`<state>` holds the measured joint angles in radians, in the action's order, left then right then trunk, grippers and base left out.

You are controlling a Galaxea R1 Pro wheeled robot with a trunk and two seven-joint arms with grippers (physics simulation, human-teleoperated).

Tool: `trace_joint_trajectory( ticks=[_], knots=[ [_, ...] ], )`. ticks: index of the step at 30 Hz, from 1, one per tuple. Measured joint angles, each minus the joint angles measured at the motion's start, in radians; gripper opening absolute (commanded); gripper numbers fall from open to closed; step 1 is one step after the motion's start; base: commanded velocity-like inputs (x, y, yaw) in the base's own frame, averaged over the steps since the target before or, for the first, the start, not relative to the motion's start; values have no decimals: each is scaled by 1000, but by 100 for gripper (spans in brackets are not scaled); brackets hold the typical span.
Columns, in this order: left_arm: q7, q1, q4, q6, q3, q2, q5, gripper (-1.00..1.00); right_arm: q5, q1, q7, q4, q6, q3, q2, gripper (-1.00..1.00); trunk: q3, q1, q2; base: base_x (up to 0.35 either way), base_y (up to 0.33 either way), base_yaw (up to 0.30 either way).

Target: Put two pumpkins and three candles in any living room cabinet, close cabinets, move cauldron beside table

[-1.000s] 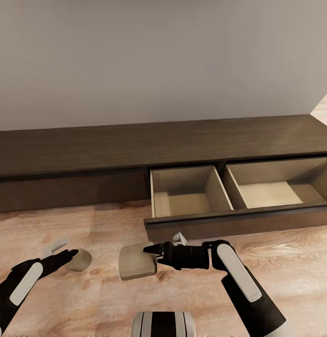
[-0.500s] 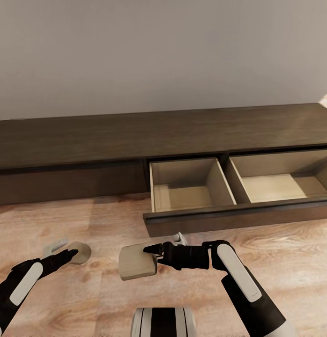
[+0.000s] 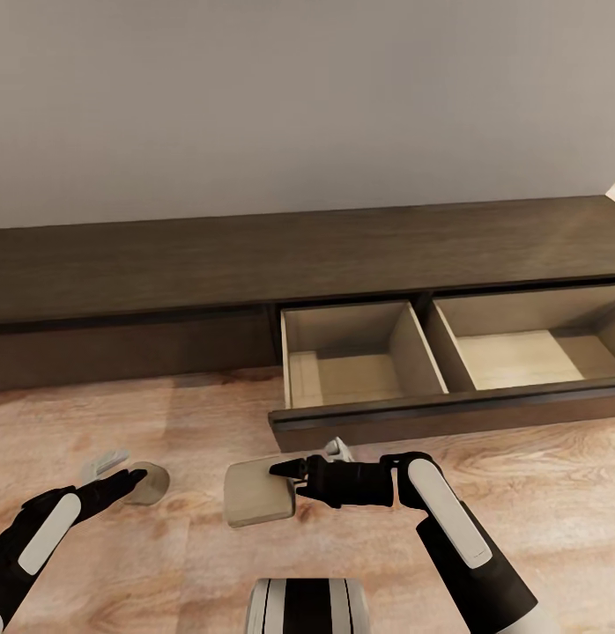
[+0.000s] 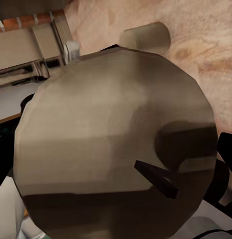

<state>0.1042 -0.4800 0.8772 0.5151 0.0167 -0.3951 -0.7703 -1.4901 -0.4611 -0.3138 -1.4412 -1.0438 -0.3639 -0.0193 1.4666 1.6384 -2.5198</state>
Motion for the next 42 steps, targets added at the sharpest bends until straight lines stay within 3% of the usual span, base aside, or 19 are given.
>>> trace_joint_trajectory(
  ticks=[42],
  knots=[
    [4, 0, 0, -1, -1, 0, 0, 100, -1, 0, -2, 1, 2, 0, 1, -100, 0, 0, 0, 39, 22, 0]
  ],
)
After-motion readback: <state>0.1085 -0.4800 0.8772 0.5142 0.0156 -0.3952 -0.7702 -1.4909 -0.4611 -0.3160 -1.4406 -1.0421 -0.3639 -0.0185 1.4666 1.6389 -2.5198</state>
